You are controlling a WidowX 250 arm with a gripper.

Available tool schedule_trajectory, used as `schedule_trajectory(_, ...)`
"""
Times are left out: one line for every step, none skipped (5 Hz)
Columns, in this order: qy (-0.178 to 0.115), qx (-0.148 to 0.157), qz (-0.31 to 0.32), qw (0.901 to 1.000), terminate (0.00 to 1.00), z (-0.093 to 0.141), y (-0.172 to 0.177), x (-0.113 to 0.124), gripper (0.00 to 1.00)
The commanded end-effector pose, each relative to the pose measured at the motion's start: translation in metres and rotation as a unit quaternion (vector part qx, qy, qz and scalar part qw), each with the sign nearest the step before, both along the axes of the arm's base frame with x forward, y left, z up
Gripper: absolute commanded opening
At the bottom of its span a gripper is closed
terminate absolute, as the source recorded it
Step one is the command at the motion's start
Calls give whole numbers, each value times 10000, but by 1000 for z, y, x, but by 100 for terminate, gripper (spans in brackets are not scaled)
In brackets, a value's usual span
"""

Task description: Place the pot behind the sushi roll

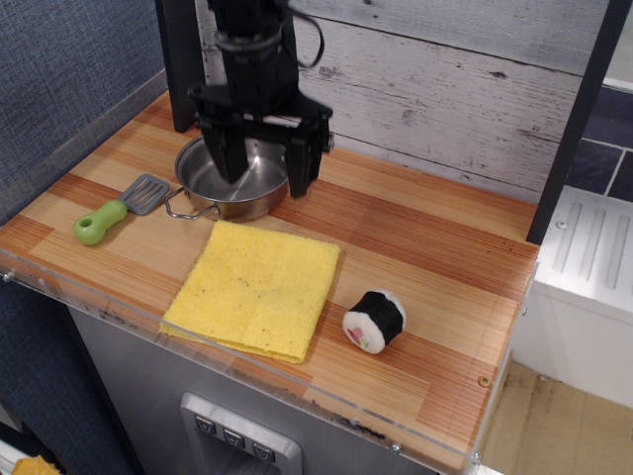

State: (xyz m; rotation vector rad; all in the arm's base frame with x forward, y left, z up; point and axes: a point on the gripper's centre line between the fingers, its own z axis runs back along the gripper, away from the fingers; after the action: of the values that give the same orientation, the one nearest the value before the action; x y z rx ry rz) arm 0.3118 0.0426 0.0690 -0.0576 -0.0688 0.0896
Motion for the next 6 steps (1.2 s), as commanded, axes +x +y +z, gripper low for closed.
schedule_trajectory(-236, 241, -170, 9993, 0, 1, 4, 36, 100)
schedule_trajectory(-218, 330, -260, 9989, 0, -7, 3, 48, 100)
schedule_trajectory(-36, 432, -324, 9985, 0, -26, 3, 56, 100)
schedule_trajectory(157, 548, -343, 9978, 0, -42, 7, 62, 100)
schedule_trajectory(175, 571, -310, 9977, 0, -43, 8, 66, 0)
schedule_trajectory(55, 533, -301, 9981, 0, -32, 6, 66, 0)
